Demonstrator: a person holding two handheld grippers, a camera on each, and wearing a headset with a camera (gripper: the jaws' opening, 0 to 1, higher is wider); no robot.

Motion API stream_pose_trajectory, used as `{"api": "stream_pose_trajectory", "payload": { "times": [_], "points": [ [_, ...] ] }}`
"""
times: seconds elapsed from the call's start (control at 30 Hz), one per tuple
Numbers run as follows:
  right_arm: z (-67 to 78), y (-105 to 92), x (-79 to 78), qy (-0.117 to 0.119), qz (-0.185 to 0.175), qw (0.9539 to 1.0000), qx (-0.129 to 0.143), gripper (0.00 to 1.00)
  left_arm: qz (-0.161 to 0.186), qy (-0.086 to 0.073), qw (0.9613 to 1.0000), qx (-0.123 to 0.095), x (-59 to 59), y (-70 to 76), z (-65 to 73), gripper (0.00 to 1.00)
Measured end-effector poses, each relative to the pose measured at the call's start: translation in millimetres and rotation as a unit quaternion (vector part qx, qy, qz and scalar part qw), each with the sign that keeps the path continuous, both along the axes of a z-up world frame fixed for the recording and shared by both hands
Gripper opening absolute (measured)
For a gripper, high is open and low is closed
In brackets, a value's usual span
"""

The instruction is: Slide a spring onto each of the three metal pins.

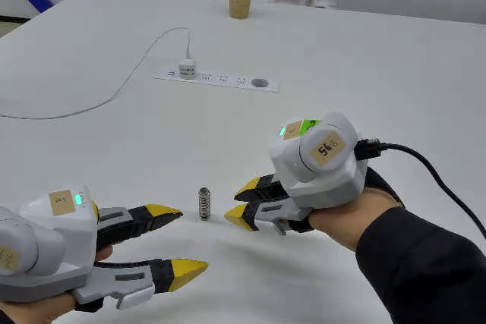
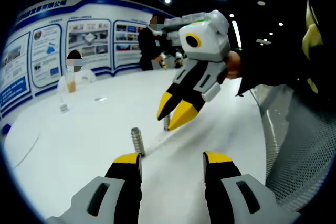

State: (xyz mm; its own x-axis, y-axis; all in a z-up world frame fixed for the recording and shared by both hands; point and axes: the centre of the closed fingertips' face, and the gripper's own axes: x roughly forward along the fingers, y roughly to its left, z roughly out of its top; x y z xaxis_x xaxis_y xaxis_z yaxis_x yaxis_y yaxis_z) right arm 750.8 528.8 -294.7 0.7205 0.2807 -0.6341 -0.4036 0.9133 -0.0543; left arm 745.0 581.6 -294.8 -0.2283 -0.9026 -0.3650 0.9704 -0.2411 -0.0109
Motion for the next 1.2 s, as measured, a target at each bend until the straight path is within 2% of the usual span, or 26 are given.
{"api": "stream_pose_trajectory", "payload": {
  "times": [0.73,1.2],
  "points": [
    [10.3,-10.0,-32.0,-0.014,-0.022,0.9996,0.008,0.18,0.000,0.001,1.0000,-0.001,-2.6,-2.3,2.3,0.49],
    [14.8,-22.9,-51.0,-0.021,-0.045,0.9987,0.008,0.19,-0.001,0.001,1.0000,-0.002,-3.1,-3.5,4.5,0.50]
  ]
}}
